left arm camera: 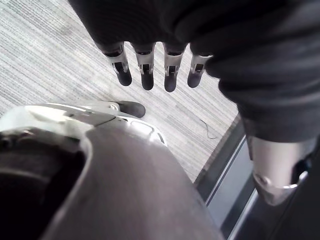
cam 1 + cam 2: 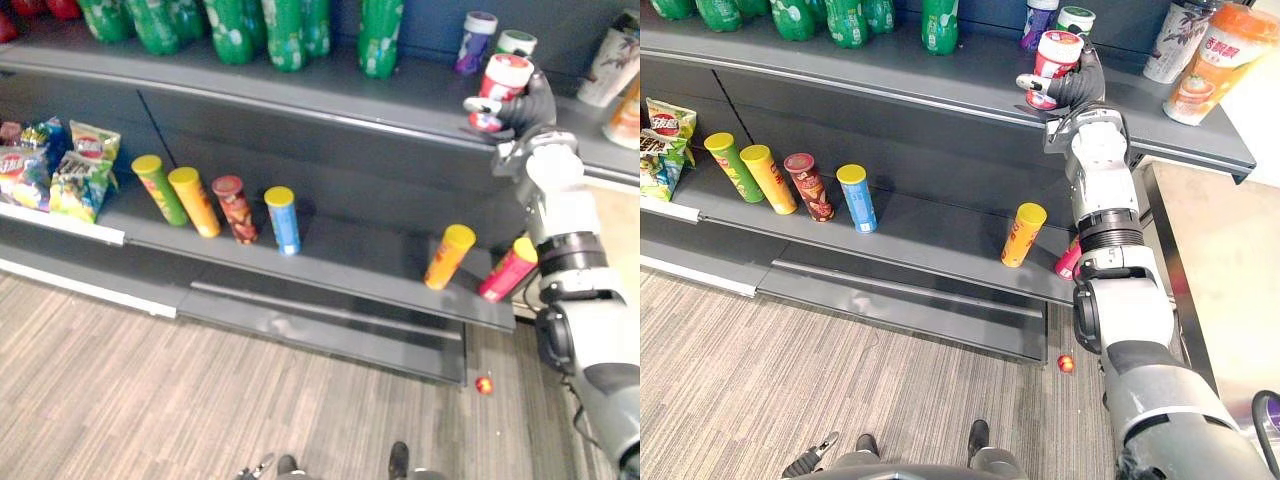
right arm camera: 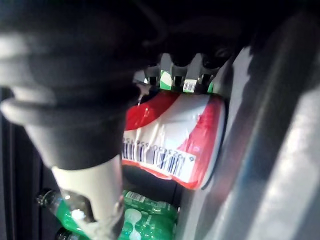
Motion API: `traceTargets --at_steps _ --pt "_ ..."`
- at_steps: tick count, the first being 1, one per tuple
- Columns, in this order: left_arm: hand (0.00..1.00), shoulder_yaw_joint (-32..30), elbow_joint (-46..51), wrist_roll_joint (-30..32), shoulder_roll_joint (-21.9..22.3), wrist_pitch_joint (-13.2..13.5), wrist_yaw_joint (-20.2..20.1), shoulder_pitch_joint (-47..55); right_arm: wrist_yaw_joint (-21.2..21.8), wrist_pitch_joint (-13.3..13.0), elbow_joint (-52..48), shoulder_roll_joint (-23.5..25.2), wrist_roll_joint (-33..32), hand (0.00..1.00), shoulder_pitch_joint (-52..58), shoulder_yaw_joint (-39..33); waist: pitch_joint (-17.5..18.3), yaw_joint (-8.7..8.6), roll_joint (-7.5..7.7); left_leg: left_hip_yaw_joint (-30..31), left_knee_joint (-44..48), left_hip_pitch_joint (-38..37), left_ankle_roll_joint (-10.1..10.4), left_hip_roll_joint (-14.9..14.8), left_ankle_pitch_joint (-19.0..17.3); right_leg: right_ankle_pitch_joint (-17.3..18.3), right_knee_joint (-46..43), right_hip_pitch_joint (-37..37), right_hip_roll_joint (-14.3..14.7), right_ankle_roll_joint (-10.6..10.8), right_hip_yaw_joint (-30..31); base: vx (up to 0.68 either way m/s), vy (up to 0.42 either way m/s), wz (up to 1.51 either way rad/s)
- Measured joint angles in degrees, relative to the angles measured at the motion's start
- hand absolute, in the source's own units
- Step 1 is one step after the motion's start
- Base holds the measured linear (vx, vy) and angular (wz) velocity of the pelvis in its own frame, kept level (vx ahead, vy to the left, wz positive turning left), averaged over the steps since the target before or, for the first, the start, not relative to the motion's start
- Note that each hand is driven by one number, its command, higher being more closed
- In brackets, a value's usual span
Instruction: Put the gum and the chips on the shelf.
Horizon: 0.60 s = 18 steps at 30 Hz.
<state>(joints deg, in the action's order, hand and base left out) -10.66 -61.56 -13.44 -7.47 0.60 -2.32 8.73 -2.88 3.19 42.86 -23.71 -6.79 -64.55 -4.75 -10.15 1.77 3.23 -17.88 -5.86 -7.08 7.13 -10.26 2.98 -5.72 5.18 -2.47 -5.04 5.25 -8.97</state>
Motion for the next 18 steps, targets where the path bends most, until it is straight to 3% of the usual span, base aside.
traceTargets --at_steps 18 --pt "0.00 -0.42 0.00 0.30 0.13 -0.37 1.10 -0.06 -7.69 -0.87 -11.87 0.04 0.39 0.00 1.18 -6.51 0.00 -0.11 0.02 1.13 0.01 -0.20 -0.02 0.09 0.04 0.00 -0.04 -0.88 -0.16 -0.01 -0.79 0.00 0.000 0.02"
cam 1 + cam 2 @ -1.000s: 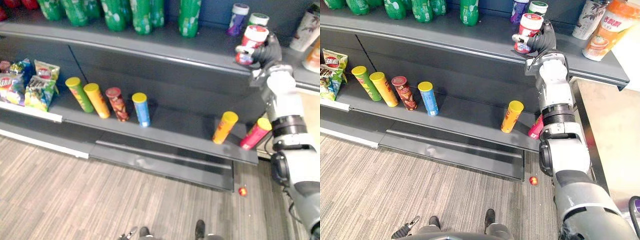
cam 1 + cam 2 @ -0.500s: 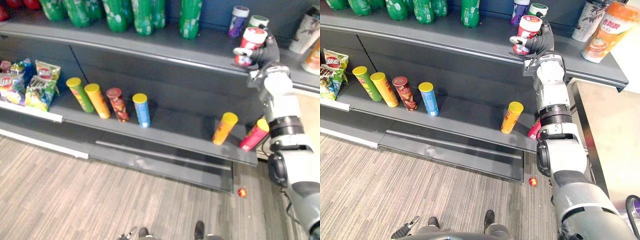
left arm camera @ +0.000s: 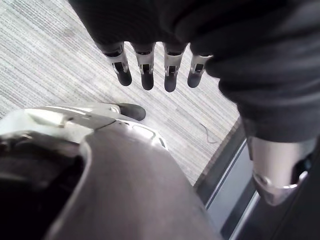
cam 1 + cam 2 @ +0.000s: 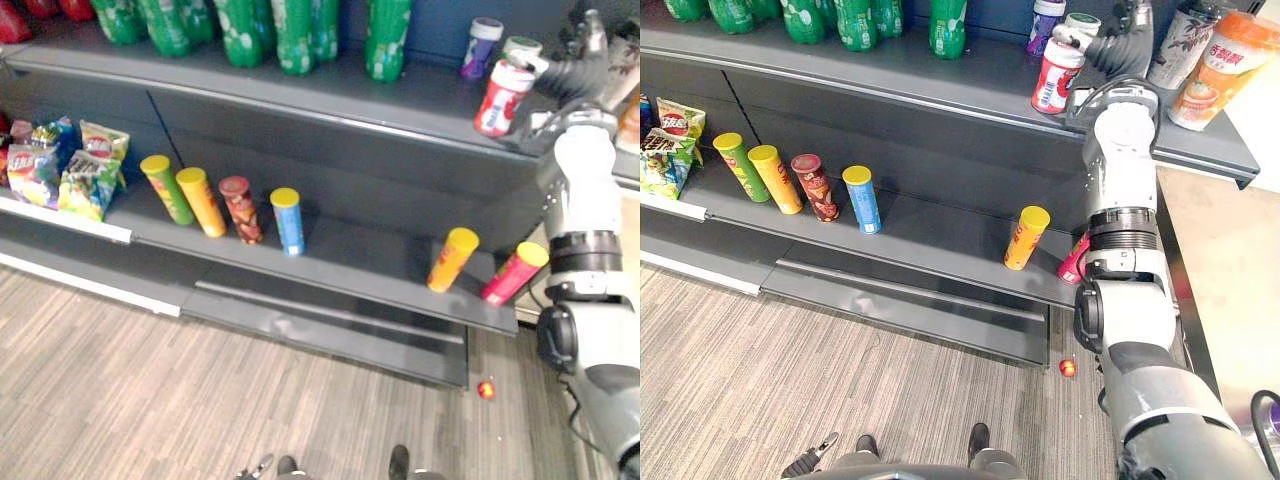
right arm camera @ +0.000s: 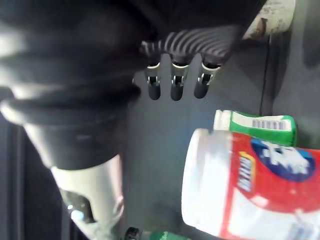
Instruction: Put the gum and the chips on the shelf.
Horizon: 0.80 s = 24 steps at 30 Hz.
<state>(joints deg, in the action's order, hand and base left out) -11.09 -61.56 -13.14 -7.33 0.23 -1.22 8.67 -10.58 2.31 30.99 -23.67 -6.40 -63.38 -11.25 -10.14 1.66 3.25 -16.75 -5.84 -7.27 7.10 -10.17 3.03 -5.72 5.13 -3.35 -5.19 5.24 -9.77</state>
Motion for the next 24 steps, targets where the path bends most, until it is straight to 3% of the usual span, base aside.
traceTargets --at_steps 6,9,14,19,24 --pt "0.00 -0.05 0.02 0.61 0.04 -0.01 0.47 -0.06 -1.11 -1.50 -7.61 0.00 0.10 0.00 0.95 -0.07 0.01 0.02 0.01 0.12 0.01 0.00 0.00 0.01 0.00 0.00 0.00 -0.08 -0.01 0.00 -0.17 0.00 0.000 0.00" --pt "0.00 -0.06 0.03 0.92 0.04 -0.07 0.89 -0.07 -1.68 -2.55 -16.12 0.37 0.99 0.00 3.06 -0.02 0.06 0.02 0.09 0.20 0.02 -0.07 0.00 -0.01 0.01 0.00 0.00 -0.23 0.00 0.00 -0.43 0.00 0.000 0.00" --pt "0.00 -0.08 0.01 1.13 -0.02 -0.30 1.31 0.14 -1.90 -7.02 -33.65 7.70 2.00 0.00 13.25 2.78 0.37 -0.13 0.28 0.12 0.02 -0.95 0.03 -0.09 -0.03 0.10 -0.02 -1.04 0.02 -0.06 -0.53 0.00 0.000 0.00" --pt "0.00 -0.48 -0.01 2.47 -0.17 -0.34 1.68 0.20 3.79 -8.82 -43.50 15.36 1.36 0.00 26.52 14.51 0.70 -0.09 0.78 -0.01 0.01 -0.98 0.08 -0.07 -0.04 0.24 -0.14 -0.93 -0.07 -0.09 -0.45 0.00 0.000 0.00" --pt "0.00 -0.83 -0.03 3.11 -0.43 -0.25 2.13 0.71 8.84 -10.26 -46.06 18.43 -1.01 0.00 35.99 22.26 1.60 -0.06 1.61 -0.01 0.00 -0.99 0.35 0.10 -0.18 0.41 -0.37 -0.79 -0.27 0.13 -0.19 0.00 0.000 0.00"
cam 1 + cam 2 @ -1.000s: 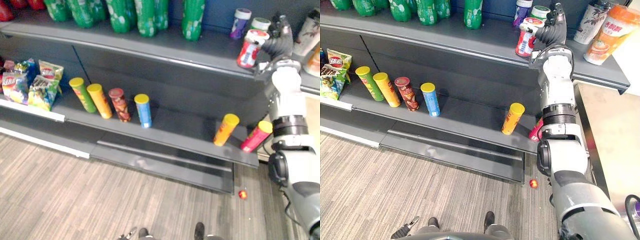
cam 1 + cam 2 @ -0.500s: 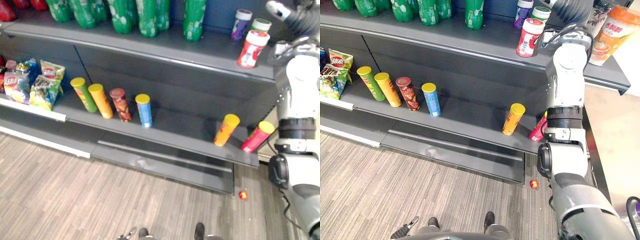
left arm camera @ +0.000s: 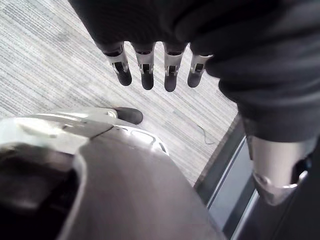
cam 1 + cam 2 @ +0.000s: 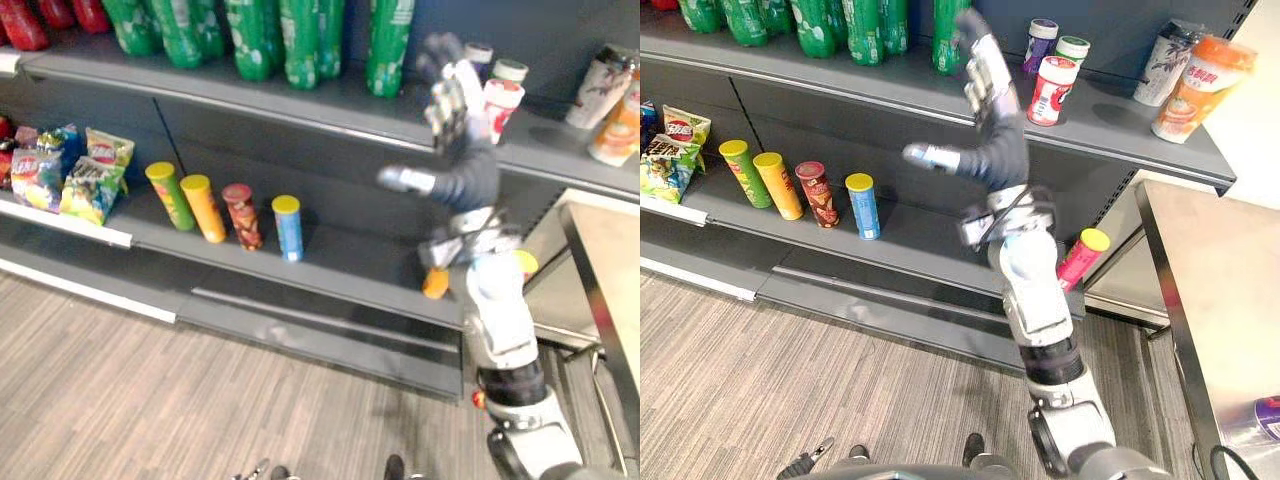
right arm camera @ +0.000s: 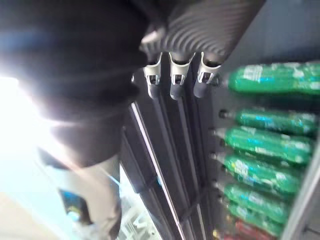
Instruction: Put the gum and the chips on the shelf.
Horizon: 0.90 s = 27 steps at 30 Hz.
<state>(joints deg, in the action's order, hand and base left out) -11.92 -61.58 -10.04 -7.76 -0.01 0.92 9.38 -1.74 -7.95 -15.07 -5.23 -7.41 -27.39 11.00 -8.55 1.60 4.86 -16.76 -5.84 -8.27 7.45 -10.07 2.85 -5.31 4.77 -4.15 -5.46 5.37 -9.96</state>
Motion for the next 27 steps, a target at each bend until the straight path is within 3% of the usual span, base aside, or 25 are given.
traceTargets --at_steps 7,12,19,27 --pt "0.00 -1.00 -0.54 0.02 -0.03 0.14 0.03 0.49 7.89 0.46 0.74 -0.11 -6.63 0.00 19.19 11.64 0.64 -0.37 0.50 -0.39 -0.01 0.06 0.08 0.48 -0.06 0.07 -0.88 0.94 -0.50 -0.06 0.67 0.00 0.001 -0.02" --pt "0.00 -2.04 -2.65 0.16 0.06 0.32 0.09 0.16 11.27 2.79 7.57 -0.50 -6.97 0.00 31.18 12.27 1.54 -0.73 -0.26 -0.30 0.00 0.06 -0.16 0.70 -0.46 0.28 -0.41 0.60 -0.71 -0.33 0.60 0.00 0.000 0.00" --pt "0.00 -3.23 -4.16 0.16 1.08 0.47 0.03 -0.02 11.96 4.39 24.84 1.04 -0.28 0.00 40.42 2.07 2.13 -1.73 -2.16 -0.21 0.00 0.05 -0.07 0.77 -0.75 0.29 0.28 -0.13 -0.73 -0.35 0.51 0.00 0.000 0.00" --pt "0.00 -1.90 -4.15 0.11 2.61 0.84 0.01 -0.03 7.55 4.87 49.57 1.93 2.52 0.00 41.11 -10.98 2.77 -2.50 -4.97 -0.38 0.00 0.00 0.00 0.70 -1.07 0.29 1.04 -0.26 -0.55 -0.34 0.58 0.03 0.001 -0.01"
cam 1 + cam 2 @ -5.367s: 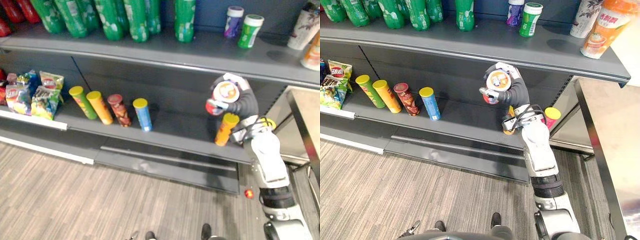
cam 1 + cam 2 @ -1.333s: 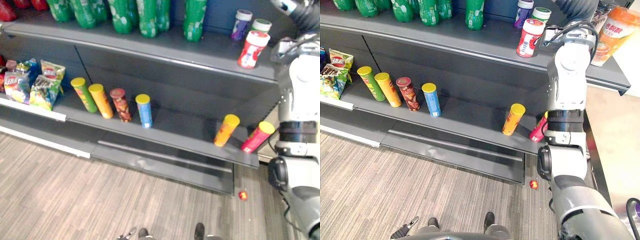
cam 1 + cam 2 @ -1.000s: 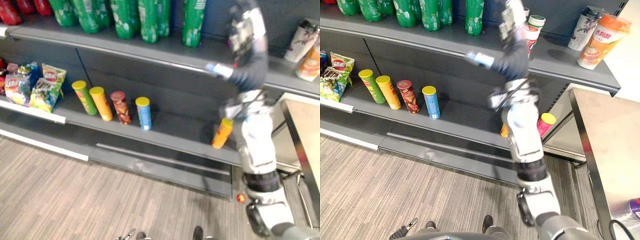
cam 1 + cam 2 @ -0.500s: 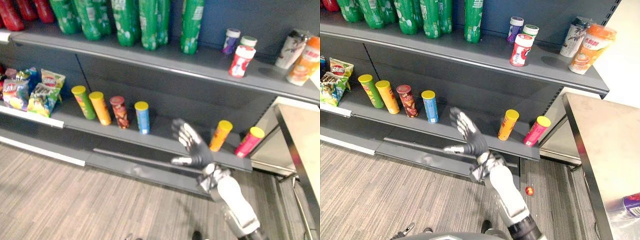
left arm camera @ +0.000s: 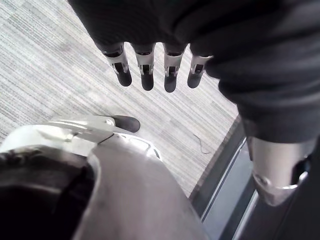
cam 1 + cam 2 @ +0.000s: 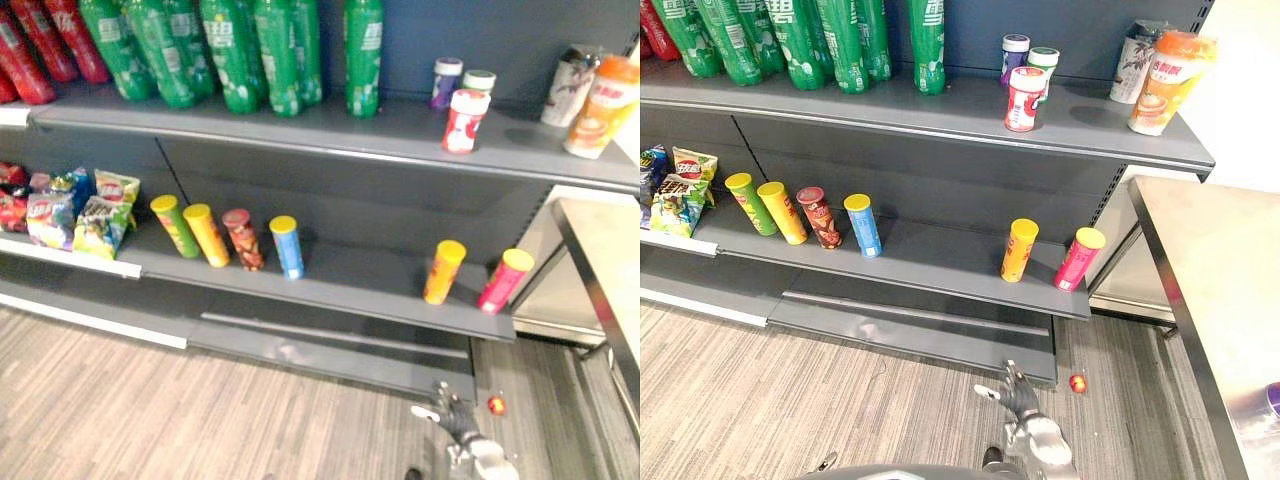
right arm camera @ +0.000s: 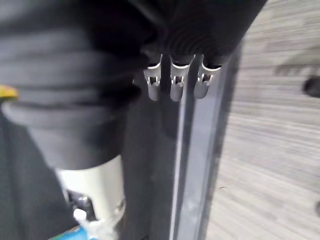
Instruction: Put the gum and the chips on the shelf.
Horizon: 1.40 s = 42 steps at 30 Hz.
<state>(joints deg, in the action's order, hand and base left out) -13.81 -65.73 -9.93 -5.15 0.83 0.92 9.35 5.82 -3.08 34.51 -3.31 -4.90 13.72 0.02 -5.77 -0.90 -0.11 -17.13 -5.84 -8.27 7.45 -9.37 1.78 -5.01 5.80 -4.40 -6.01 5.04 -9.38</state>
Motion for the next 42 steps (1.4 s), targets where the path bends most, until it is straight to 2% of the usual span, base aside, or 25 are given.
traceTargets --at_steps 5,6,8,9,11,12,13,14,15,16,17,31,34,35,37,39,40,41,42 --pt "0.00 0.45 0.00 -0.06 0.02 0.06 -0.14 0.04 -0.76 0.05 8.66 0.87 -0.16 0.00 -0.45 -7.10 -0.23 -0.29 -0.30 -0.82 0.01 -0.94 0.28 -0.15 -0.28 0.02 0.14 -0.80 0.21 0.00 0.25 0.04 0.006 -0.07" --pt "0.00 0.47 0.00 -0.12 -0.01 0.18 -0.20 0.07 -1.26 0.01 9.93 0.95 -0.17 0.00 -0.71 -8.98 -0.32 -0.27 0.15 -0.91 0.01 -1.24 0.37 -0.13 -0.44 0.21 0.14 -0.97 0.18 0.22 0.28 0.03 0.016 -0.04" --pt "0.00 0.46 0.00 -0.18 -0.02 0.33 -0.38 0.16 -1.75 -0.12 12.81 1.03 -0.27 0.00 -1.27 -12.17 -0.10 -0.25 -0.25 -0.95 0.01 -1.33 0.03 0.03 -0.79 0.25 0.15 -1.05 0.01 0.23 0.26 0.02 0.009 0.00" --pt "0.00 0.46 0.00 -0.30 -0.03 0.35 -0.58 0.15 -2.07 -0.10 15.05 1.00 -0.46 0.00 -1.86 -14.66 -0.30 -0.24 0.48 -0.94 0.00 -1.29 -0.02 0.19 -0.84 0.30 0.15 -1.02 -0.14 0.30 0.23 0.00 0.000 0.00" --pt "0.00 0.46 -0.03 -0.47 -0.03 0.38 -0.85 0.17 -3.97 0.24 19.54 0.88 -0.06 0.00 -2.16 -17.98 -0.17 -0.25 0.19 -0.92 0.00 -1.29 -0.08 0.44 -0.94 0.45 0.15 -1.14 -0.33 0.52 0.06 0.03 0.023 0.04" --pt "0.00 0.46 -0.07 -0.53 -0.02 0.41 -0.89 0.17 -4.40 0.43 20.61 0.84 0.00 0.00 -1.95 -18.39 -0.33 -0.28 0.34 -0.91 0.00 -1.32 -0.07 0.51 -0.98 0.49 0.15 -1.20 -0.34 0.58 0.00 0.04 0.022 0.04" --pt "0.00 0.46 -0.31 -0.55 -0.02 0.42 -0.97 0.09 -5.13 1.10 21.78 0.80 0.53 0.00 -1.19 -19.00 0.00 -0.29 -0.27 -0.90 0.00 -1.34 0.00 0.61 -1.02 0.55 0.15 -1.26 -0.40 0.67 -0.06 0.03 0.012 0.01" --pt "0.00 0.46 -0.34 -0.54 -0.02 0.42 -1.02 0.15 -5.85 1.60 22.77 0.68 0.52 0.00 -0.81 -19.77 -0.36 -0.30 0.28 -0.87 0.00 -1.39 0.06 0.68 -1.06 0.61 0.15 -1.27 -0.41 0.75 -0.04 0.04 0.014 -0.01" --pt "0.00 0.46 -0.35 -0.54 -0.02 0.42 -1.02 0.17 -6.13 1.78 22.91 0.70 0.51 0.00 -0.49 -19.88 -0.39 -0.36 0.18 -0.88 0.00 -1.45 0.09 0.71 -1.07 0.61 0.15 -1.32 -0.43 0.76 -0.02 0.05 0.015 -0.03" --pt "0.00 0.45 -0.36 -0.54 -0.02 0.42 -1.03 0.39 -6.46 1.74 22.93 0.78 0.45 0.00 -0.02 -20.02 -0.34 -0.47 -0.37 -0.89 0.00 -1.81 0.10 0.77 -1.16 0.68 0.16 -1.78 -0.47 0.85 0.01 0.04 0.017 -0.02" --pt "0.00 0.45 -0.38 -0.54 -0.04 0.44 -1.04 0.55 -6.60 1.77 23.13 0.82 0.42 0.00 0.05 -20.04 -0.73 -0.54 0.18 -0.89 0.00 -2.03 0.10 0.82 -1.27 0.76 0.16 -1.84 -0.49 0.94 0.00 0.03 0.015 -0.01" --pt "0.00 0.28 -0.40 -2.60 0.03 1.15 -1.27 0.69 -6.57 1.79 26.27 0.84 -0.12 0.00 -1.29 -22.29 -1.05 -0.45 0.48 -0.98 0.92 -2.39 -0.41 1.46 -2.12 1.18 -0.45 -2.40 -1.45 1.85 -0.21 0.02 0.011 0.01" --pt "0.00 -0.04 0.20 -6.50 0.14 1.20 -1.30 -0.13 -6.57 1.61 26.68 1.09 -0.22 0.00 -2.34 -24.37 -2.91 -0.44 0.64 -0.94 14.85 2.71 -1.24 -0.84 -9.30 5.04 -8.82 1.14 -2.15 2.20 1.05 -0.01 0.043 -0.10" --pt "0.00 -0.04 0.21 -6.55 0.14 1.20 -1.30 -0.13 -6.57 1.61 26.68 1.09 -0.23 0.00 -2.34 -24.39 -2.92 -0.44 0.63 -0.95 15.05 2.74 -1.25 -0.86 -9.35 5.08 -8.97 1.18 -2.15 2.20 1.10 -0.04 0.040 -0.24" --pt "0.00 -0.60 0.49 -8.09 -0.03 1.20 -1.35 -0.27 -6.52 1.54 26.50 2.23 -0.43 0.00 -2.22 -26.75 -4.13 -0.65 0.99 -3.10 22.92 5.32 -1.76 -2.15 -13.97 7.37 -14.49 5.09 -2.30 3.00 4.55 -0.06 0.093 -0.54" --pt "0.00 -2.56 0.53 -8.09 0.20 1.18 -1.36 -0.57 -6.53 1.64 25.19 3.30 -0.77 0.00 -2.00 -28.79 -4.70 -0.65 1.05 -5.64 26.50 7.03 -2.53 -2.60 -15.71 6.63 -14.85 7.56 -2.18 4.20 7.62 -0.08 0.163 -0.84" --pt "0.00 -3.16 1.05 -7.95 0.49 1.22 -1.31 -0.55 -6.57 1.61 24.15 3.85 -1.43 0.00 -1.62 -29.32 -5.09 -0.74 1.03 -8.67 29.45 8.89 -3.23 -3.76 -17.72 5.74 -14.59 9.97 -1.82 5.15 10.30 -0.14 0.253 -1.34" --pt "0.00 -4.45 1.74 -7.85 0.86 1.21 -1.28 -0.57 -6.64 1.87 22.68 4.52 -2.10 0.00 -1.21 -29.61 -5.72 -0.60 1.16 -11.91 32.15 9.90 -4.03 -4.81 -19.62 5.21 -12.73 11.40 -1.78 5.41 11.71 -0.13 0.223 -1.35" --pt "0.00 -4.87 1.89 -7.84 1.02 1.23 -1.24 -0.59 -6.67 1.91 22.19 4.94 -2.38 0.00 -1.04 -30.12 -6.20 -0.56 1.27 -13.68 32.22 9.73 -4.62 -5.57 -19.93 5.30 -11.08 11.37 -2.24 5.46 11.23 -0.11 0.194 -1.54"
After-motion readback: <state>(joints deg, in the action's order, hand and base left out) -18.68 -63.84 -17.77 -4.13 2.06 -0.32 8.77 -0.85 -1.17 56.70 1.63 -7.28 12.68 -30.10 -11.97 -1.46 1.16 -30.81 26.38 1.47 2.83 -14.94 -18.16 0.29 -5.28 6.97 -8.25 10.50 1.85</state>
